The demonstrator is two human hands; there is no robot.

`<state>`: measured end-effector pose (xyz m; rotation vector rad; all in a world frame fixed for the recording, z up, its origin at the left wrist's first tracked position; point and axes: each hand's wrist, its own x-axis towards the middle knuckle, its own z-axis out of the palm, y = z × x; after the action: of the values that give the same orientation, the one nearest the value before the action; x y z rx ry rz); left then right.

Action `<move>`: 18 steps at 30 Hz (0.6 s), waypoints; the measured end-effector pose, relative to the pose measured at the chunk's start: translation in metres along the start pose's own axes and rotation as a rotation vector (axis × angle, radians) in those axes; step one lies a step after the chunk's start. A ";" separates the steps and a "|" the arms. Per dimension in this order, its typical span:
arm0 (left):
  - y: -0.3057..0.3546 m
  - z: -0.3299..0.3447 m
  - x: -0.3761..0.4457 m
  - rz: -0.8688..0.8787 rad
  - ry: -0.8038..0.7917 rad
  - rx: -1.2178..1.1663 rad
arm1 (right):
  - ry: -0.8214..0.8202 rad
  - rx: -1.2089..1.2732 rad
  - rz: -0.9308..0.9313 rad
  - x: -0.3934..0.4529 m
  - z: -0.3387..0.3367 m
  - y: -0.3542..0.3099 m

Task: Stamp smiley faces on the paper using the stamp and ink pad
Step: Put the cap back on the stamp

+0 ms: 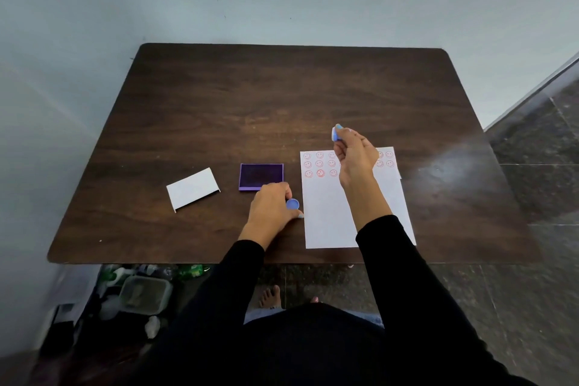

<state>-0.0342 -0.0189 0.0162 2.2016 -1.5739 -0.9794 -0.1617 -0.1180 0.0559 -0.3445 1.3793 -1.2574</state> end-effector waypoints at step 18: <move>0.012 -0.024 0.019 -0.097 0.216 -0.532 | -0.305 -0.083 0.116 -0.005 0.012 0.011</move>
<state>-0.0232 -0.0443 0.0339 1.9370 -0.9780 -1.0042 -0.1451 -0.1155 0.0533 -0.4857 1.1738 -1.0074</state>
